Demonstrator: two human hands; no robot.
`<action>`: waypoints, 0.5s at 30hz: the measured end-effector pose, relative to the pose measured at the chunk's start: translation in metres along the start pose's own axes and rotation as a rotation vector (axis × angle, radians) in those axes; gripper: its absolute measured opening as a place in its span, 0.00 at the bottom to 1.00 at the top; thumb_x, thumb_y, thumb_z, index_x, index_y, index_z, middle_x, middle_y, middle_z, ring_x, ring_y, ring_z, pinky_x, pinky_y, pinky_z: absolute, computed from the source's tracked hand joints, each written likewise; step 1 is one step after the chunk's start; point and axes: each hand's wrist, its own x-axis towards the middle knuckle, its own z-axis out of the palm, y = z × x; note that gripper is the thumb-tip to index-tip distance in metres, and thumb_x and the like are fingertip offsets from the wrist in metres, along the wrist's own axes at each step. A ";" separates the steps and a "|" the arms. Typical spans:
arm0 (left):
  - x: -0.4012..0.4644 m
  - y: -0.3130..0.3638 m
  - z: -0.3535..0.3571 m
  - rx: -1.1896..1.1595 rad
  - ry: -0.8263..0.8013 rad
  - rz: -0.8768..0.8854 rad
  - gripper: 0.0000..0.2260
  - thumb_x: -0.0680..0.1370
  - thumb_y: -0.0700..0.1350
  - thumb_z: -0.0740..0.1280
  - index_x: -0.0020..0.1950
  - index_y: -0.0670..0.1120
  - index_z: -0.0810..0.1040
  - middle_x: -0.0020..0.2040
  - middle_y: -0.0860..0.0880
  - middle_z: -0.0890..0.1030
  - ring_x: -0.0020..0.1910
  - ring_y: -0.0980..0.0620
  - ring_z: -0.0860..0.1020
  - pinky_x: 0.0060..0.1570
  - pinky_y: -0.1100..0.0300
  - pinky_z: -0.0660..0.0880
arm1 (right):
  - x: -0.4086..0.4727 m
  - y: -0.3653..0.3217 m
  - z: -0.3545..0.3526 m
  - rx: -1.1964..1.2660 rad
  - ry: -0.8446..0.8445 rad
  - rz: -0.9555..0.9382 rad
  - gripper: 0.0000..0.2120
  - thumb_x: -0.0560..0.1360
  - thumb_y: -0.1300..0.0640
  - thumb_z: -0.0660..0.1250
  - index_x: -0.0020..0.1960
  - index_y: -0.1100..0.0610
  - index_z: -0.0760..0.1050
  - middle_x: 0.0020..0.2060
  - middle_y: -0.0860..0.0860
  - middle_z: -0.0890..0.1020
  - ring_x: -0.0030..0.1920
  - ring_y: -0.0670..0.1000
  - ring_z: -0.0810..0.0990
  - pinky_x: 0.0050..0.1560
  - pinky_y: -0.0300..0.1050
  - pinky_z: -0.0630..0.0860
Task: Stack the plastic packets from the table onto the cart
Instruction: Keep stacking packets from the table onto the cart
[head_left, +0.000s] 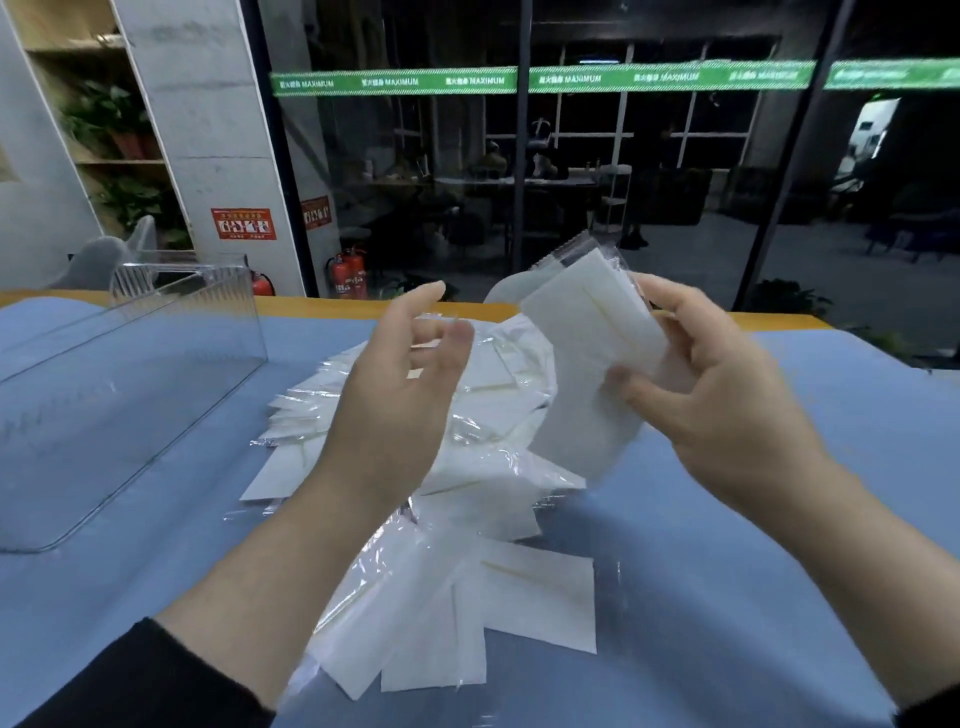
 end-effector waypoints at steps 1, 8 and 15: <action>0.001 0.014 0.008 -0.034 -0.030 0.020 0.20 0.78 0.66 0.60 0.69 0.65 0.69 0.58 0.61 0.80 0.61 0.60 0.78 0.64 0.51 0.75 | 0.001 -0.008 -0.013 -0.088 -0.058 -0.043 0.28 0.76 0.65 0.71 0.65 0.36 0.73 0.54 0.37 0.83 0.55 0.43 0.81 0.54 0.42 0.80; -0.014 0.044 0.111 -0.211 -0.085 -0.294 0.26 0.79 0.66 0.61 0.47 0.45 0.84 0.38 0.56 0.80 0.35 0.59 0.75 0.39 0.68 0.72 | -0.008 0.010 -0.058 -0.474 -0.311 0.011 0.30 0.75 0.54 0.73 0.64 0.23 0.66 0.51 0.34 0.78 0.49 0.40 0.76 0.49 0.37 0.74; -0.015 -0.006 0.131 -0.178 -0.116 -0.424 0.24 0.77 0.67 0.64 0.45 0.47 0.85 0.42 0.55 0.85 0.45 0.51 0.82 0.49 0.54 0.77 | -0.040 0.071 -0.058 -0.201 -0.168 0.137 0.40 0.71 0.53 0.79 0.67 0.22 0.60 0.53 0.33 0.79 0.55 0.42 0.81 0.61 0.49 0.79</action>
